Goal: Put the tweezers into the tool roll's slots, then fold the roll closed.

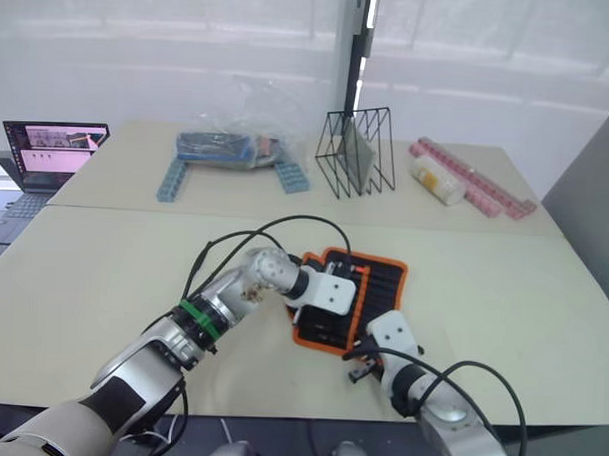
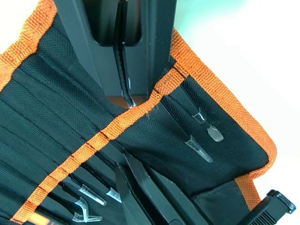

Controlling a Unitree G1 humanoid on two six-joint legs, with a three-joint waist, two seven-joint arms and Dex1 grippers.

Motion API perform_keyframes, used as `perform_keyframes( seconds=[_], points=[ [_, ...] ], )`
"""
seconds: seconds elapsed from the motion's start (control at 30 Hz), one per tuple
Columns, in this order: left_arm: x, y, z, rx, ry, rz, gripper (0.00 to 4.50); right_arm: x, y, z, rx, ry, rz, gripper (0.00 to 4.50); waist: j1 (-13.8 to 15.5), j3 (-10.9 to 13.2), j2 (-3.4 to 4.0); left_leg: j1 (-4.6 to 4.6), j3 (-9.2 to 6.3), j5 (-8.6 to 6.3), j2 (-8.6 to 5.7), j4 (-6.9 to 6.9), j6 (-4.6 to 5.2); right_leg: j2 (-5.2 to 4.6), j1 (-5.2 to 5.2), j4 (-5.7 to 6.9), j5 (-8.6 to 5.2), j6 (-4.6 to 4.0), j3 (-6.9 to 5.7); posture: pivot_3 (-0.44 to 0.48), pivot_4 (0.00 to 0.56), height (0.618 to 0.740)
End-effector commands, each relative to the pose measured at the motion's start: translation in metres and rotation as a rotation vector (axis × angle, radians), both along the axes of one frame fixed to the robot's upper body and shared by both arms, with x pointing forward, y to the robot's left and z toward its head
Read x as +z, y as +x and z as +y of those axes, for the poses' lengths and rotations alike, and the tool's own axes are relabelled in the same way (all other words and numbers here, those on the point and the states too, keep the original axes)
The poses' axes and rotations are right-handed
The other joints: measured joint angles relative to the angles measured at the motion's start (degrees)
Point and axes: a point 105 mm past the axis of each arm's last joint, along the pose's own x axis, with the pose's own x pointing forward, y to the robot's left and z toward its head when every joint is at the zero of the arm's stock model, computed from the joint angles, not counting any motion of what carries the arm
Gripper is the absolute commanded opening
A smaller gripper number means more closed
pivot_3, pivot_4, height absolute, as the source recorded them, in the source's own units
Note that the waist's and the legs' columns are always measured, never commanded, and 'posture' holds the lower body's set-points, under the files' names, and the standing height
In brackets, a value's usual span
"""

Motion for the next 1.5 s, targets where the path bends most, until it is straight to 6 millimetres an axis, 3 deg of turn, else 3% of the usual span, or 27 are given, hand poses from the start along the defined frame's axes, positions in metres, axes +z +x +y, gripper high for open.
perform_keyframes(
  seconds=[0.03,0.4,0.73,0.83,0.97,1.1,1.2,1.27,1.37,1.5],
  points=[
    [-0.003,-0.012,-0.013,-0.073,0.002,0.002,0.01,-0.028,-0.017,0.007,0.03,0.004,0.146,0.0,0.0,0.0,0.0,0.0,-0.01,0.0,0.0,0.0,0.0,0.0,0.01,0.0,0.0,0.0,0.0,0.0,0.15,0.725],
    [-0.001,-0.009,-0.013,-0.051,-0.01,-0.001,0.01,-0.028,-0.018,0.006,0.031,0.004,0.149,0.0,0.0,0.0,0.01,0.02,-0.08,0.0,-0.02,0.0,0.0,0.0,0.09,-0.05,0.0,0.01,-0.02,0.0,0.15,0.725],
    [0.026,0.013,0.016,0.06,-0.05,-0.04,3.36,-0.028,-0.018,0.005,0.038,-0.001,0.152,0.0,-0.3,0.0,0.02,0.4,-0.14,-0.01,0.01,-0.1,0.02,0.05,0.47,-0.12,-0.02,0.01,-0.03,0.0,0.15,0.725],
    [0.046,0.015,0.041,0.114,-0.098,-0.023,4.39,-0.028,-0.016,0.005,0.041,-0.005,0.153,0.0,-0.6,0.0,0.05,0.43,-0.14,-0.01,0.03,-0.12,0.02,0.07,0.46,-0.1,-0.02,0.0,-0.01,0.0,0.15,0.725],
    [0.073,0.012,0.074,0.228,-0.219,0.03,4.48,-0.028,-0.013,0.006,0.055,-0.011,0.152,0.0,-0.7,0.0,0.06,0.46,-0.14,-0.01,0.08,-0.14,0.02,0.06,0.46,-0.09,-0.03,-0.01,-0.01,0.0,0.15,0.725],
    [0.093,0.011,0.124,0.443,-0.395,0.087,4.48,-0.027,-0.008,0.005,0.062,-0.019,0.145,0.0,-1.0,0.0,0.07,0.53,-0.13,-0.01,0.09,-0.13,0.01,0.05,0.51,-0.06,-0.03,-0.01,0.0,0.0,0.15,0.725],
    [0.093,0.009,0.151,0.563,-0.446,0.095,4.48,-0.027,-0.007,0.004,0.066,-0.023,0.142,0.0,-1.4,0.0,0.08,0.62,-0.14,-0.01,0.12,-0.16,0.01,0.06,0.53,0.0,-0.04,-0.03,0.01,0.0,0.15,0.725],
    [0.079,0.0,0.195,0.723,-0.454,0.098,4.48,-0.027,-0.005,0.003,0.072,-0.027,0.14,0.0,-1.6,0.0,0.09,0.66,-0.15,-0.01,0.11,-0.2,0.01,0.05,0.56,-0.02,-0.04,-0.04,0.01,0.0,0.15,0.725],
    [0.063,-0.016,0.245,0.939,-0.482,0.091,4.48,-0.027,-0.002,0.001,0.079,-0.034,0.138,0.0,-1.8,0.0,0.11,0.75,-0.1,-0.01,0.16,-0.28,0.01,0.04,0.58,0.0,-0.09,-0.11,0.09,0.0,0.15,0.725],
    [0.047,-0.047,0.297,1.171,-0.541,0.072,4.48,-0.026,0.001,-0.002,0.094,-0.044,0.136,0.0,-1.5,0.0,0.01,0.75,-0.12,-0.02,0.33,-0.29,-0.01,-0.03,0.58,-0.02,-0.1,-0.13,-0.01,0.0,0.15,0.725]
  ],
)
